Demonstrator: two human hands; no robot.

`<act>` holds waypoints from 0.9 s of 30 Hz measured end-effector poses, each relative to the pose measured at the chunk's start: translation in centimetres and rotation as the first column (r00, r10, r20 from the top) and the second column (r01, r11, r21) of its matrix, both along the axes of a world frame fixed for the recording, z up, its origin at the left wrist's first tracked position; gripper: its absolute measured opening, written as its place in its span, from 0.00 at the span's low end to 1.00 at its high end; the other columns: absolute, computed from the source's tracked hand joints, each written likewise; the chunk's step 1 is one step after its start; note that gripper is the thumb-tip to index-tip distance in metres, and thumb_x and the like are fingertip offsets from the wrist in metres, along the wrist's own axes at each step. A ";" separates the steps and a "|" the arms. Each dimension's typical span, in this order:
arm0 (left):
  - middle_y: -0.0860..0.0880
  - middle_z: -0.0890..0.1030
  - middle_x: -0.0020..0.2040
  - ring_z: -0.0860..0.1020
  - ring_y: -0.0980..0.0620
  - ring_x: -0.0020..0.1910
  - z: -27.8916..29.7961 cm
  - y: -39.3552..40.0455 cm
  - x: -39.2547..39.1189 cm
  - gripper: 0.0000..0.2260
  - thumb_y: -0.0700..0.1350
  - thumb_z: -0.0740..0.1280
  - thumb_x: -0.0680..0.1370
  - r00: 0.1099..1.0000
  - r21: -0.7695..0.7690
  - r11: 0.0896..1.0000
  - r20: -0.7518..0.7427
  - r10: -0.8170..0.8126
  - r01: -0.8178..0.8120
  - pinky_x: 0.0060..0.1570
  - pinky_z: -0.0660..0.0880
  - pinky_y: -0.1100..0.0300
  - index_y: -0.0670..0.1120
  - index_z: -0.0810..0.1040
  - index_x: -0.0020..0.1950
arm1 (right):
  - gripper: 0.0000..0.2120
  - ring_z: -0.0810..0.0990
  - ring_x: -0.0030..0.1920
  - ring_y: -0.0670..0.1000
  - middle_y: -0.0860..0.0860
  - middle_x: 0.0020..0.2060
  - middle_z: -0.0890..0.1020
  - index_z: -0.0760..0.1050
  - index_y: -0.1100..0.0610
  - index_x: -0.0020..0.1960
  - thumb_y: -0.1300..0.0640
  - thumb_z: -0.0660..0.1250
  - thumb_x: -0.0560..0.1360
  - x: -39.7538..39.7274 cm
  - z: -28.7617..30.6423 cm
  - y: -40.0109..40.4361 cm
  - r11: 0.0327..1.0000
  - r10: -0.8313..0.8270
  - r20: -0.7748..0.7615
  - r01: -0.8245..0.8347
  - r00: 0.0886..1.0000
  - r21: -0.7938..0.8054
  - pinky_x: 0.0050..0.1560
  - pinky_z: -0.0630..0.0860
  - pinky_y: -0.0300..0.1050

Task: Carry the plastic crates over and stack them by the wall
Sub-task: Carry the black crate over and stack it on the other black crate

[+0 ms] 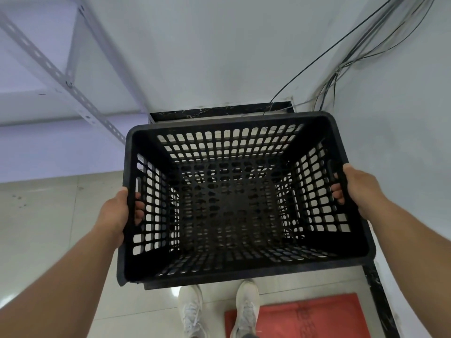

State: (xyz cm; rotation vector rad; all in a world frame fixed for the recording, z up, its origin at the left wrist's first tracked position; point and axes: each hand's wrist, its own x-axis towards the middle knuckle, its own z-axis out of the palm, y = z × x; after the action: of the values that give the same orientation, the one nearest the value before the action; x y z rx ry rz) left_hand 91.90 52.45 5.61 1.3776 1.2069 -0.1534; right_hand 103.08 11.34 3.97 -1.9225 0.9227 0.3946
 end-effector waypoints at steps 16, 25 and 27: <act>0.51 0.74 0.23 0.69 0.55 0.19 -2.1 0.7 -0.5 0.15 0.50 0.54 0.79 0.997 0.084 0.994 0.036 0.065 -0.068 0.30 0.65 0.58 0.44 0.75 0.42 | 0.18 0.72 0.29 0.54 0.56 0.33 0.78 0.75 0.59 0.43 0.47 0.56 0.79 0.2 0.6 -0.1 0.998 0.036 0.127 -0.030 0.991 -0.049 0.29 0.69 0.45; 0.46 0.72 0.33 0.68 0.56 0.17 -2.5 -0.4 -0.1 0.16 0.50 0.52 0.81 0.999 0.070 0.997 0.026 0.022 -0.024 0.26 0.66 0.59 0.43 0.74 0.43 | 0.19 0.72 0.29 0.55 0.57 0.33 0.77 0.74 0.60 0.41 0.47 0.55 0.81 -0.1 0.2 -1.1 0.997 0.043 0.072 -0.039 0.996 -0.060 0.30 0.70 0.46; 0.46 0.73 0.33 0.69 0.55 0.19 -2.2 0.0 0.0 0.16 0.50 0.53 0.80 0.999 0.085 0.996 0.030 0.018 -0.020 0.28 0.65 0.57 0.43 0.74 0.43 | 0.19 0.73 0.29 0.55 0.57 0.33 0.77 0.74 0.59 0.40 0.48 0.55 0.81 0.0 0.2 -0.7 0.998 0.040 0.074 -0.036 0.996 -0.053 0.30 0.70 0.46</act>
State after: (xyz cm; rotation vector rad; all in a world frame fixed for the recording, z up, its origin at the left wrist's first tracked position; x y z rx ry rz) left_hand 91.89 52.44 3.36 1.4376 1.2138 -0.0691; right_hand 103.03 10.60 4.15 -1.9908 0.8563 0.3217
